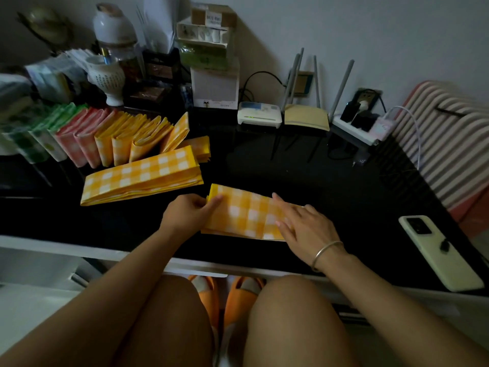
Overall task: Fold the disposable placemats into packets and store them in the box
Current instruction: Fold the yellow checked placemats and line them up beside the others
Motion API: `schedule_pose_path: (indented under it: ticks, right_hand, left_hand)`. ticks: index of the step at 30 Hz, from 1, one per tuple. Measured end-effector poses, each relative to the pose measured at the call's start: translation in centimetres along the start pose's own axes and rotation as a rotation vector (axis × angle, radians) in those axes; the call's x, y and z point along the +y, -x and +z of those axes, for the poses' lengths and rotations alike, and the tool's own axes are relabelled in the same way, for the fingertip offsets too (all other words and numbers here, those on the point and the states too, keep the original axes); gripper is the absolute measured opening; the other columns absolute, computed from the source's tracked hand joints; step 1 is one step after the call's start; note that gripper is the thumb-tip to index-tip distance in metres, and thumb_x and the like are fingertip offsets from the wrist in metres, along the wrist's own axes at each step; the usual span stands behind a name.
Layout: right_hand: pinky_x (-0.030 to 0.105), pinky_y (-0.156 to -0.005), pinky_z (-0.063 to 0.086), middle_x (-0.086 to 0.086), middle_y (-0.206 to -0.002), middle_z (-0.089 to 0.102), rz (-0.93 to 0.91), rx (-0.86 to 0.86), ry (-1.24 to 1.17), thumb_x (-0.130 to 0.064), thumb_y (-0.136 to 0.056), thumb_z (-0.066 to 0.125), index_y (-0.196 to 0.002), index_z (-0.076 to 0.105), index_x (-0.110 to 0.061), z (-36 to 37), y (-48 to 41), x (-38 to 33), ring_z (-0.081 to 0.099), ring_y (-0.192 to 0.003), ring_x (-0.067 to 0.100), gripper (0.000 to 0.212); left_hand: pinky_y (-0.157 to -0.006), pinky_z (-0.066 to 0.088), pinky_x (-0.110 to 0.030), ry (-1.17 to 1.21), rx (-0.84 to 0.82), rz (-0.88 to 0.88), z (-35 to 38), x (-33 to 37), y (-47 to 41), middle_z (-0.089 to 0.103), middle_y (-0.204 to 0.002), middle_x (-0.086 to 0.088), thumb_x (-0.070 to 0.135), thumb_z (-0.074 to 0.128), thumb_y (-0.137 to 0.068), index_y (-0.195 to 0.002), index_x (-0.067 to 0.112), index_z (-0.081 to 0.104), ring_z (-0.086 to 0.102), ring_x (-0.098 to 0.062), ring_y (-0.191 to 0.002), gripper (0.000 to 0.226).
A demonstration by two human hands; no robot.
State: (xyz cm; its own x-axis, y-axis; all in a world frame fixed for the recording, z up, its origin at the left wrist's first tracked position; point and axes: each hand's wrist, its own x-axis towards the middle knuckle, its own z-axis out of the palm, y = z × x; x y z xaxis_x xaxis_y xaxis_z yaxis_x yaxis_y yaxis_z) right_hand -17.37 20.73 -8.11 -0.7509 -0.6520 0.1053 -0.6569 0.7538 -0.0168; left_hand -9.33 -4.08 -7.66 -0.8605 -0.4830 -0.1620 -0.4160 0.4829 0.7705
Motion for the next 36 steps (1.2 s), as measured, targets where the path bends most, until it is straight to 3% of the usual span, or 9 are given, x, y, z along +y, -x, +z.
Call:
schedule_pose_path:
  ticks: [5, 9, 12, 15, 18, 21, 27, 30, 36]
  right_hand:
    - [0.037, -0.082, 0.036, 0.002, -0.115, 0.051, -0.030, -0.065, 0.225, -0.052, -0.092, 0.001, -0.150, 0.017, -0.037, 1.4, -1.5, 0.3, 0.046, -0.100, 0.021, 0.062]
    - [0.044, -0.087, 0.041, 0.007, -0.127, 0.051, -0.033, -0.036, 0.214, -0.051, -0.091, 0.021, -0.140, 0.044, -0.036, 2.4, -1.8, 0.4, 0.044, -0.115, 0.027, 0.056]
    - [0.053, -0.117, 0.007, -0.003, -0.159, 0.015, -0.003, -0.127, 0.097, -0.055, -0.091, 0.006, -0.148, 0.013, -0.046, 3.4, -1.4, 0.5, 0.009, -0.147, 0.023, 0.058]
    - [0.052, -0.116, -0.010, -0.010, -0.160, -0.007, 0.014, -0.176, 0.066, -0.056, -0.086, -0.008, -0.144, -0.016, -0.050, 3.8, -1.5, 0.8, -0.011, -0.147, 0.016, 0.059]
    - [0.053, -0.115, -0.012, -0.011, -0.160, -0.013, 0.012, -0.199, 0.082, -0.056, -0.082, -0.013, -0.141, -0.021, -0.050, 3.9, -1.8, 0.9, -0.015, -0.146, 0.015, 0.060]
    - [0.053, -0.115, -0.013, -0.011, -0.159, -0.013, 0.013, -0.225, 0.092, -0.057, -0.080, -0.016, -0.146, -0.013, -0.047, 3.9, -1.9, 0.8, -0.017, -0.146, 0.015, 0.067]
    - [0.040, -0.119, 0.004, -0.006, -0.159, 0.013, 0.064, 0.041, -0.229, -0.061, -0.086, 0.028, -0.151, 0.013, -0.033, 3.9, -1.5, 1.1, 0.007, -0.146, 0.016, 0.072]
    - [0.037, -0.112, 0.023, 0.005, -0.151, 0.033, 0.404, 0.326, -0.435, -0.039, -0.085, 0.062, -0.145, 0.037, -0.020, 3.8, -0.7, 1.6, 0.025, -0.138, 0.025, 0.068]
    - [0.034, -0.084, 0.046, 0.004, -0.107, 0.068, 0.776, 0.276, -0.546, -0.028, -0.092, 0.059, -0.134, 0.050, -0.013, 2.4, 1.7, 3.0, 0.061, -0.103, 0.027, 0.046]
  left_hand:
    - [-0.064, 0.051, -0.038, -0.164, 0.052, 0.170, 0.3, -2.0, -1.0, 0.064, -0.083, 0.005, 0.047, 0.061, -0.091, -0.097, 0.022, 0.062, 0.062, -0.018, -0.078, 0.026]
    - [-0.055, 0.039, -0.031, -0.253, 0.091, 0.316, 0.6, -2.8, -1.2, 0.056, -0.076, 0.007, 0.043, 0.060, -0.092, -0.100, 0.023, 0.053, 0.059, -0.019, -0.071, 0.023]
    - [-0.061, 0.047, -0.036, -0.377, 0.164, 0.337, 1.0, -2.3, -1.2, 0.061, -0.101, -0.003, 0.038, 0.061, -0.093, -0.131, 0.017, 0.044, 0.061, -0.028, -0.093, 0.047]
    - [-0.091, 0.045, -0.041, -0.691, 0.285, 0.552, 1.2, -0.1, -1.0, 0.040, -0.147, -0.012, 0.021, 0.059, -0.090, -0.148, 0.015, 0.034, 0.042, -0.033, -0.132, 0.064]
    - [-0.121, 0.007, -0.048, -0.997, 0.032, 0.765, 3.3, 3.0, -0.1, 0.010, -0.163, -0.009, 0.033, 0.043, -0.099, -0.156, 0.020, 0.013, 0.009, -0.030, -0.150, 0.065]
    - [-0.116, -0.010, -0.059, -1.136, -0.285, 0.614, 5.9, 3.1, 0.2, -0.016, -0.163, -0.003, 0.058, 0.015, -0.100, -0.153, 0.028, -0.018, -0.019, -0.027, -0.148, 0.069]
    - [-0.112, -0.012, -0.065, -1.036, -0.396, 0.514, 6.4, 1.4, -1.0, -0.032, -0.157, 0.005, 0.068, 0.007, -0.093, -0.148, 0.038, -0.027, -0.030, -0.021, -0.144, 0.071]
    - [-0.112, -0.013, -0.065, -1.023, -0.405, 0.515, 6.5, 1.4, -1.0, -0.031, -0.157, 0.005, 0.068, 0.008, -0.094, -0.148, 0.039, -0.025, -0.030, -0.021, -0.144, 0.070]
    - [-0.112, -0.017, -0.062, -0.905, -0.498, 0.442, 6.1, 2.1, -1.8, -0.027, -0.159, 0.008, 0.059, 0.012, -0.100, -0.150, 0.042, -0.019, -0.028, -0.018, -0.144, 0.061]
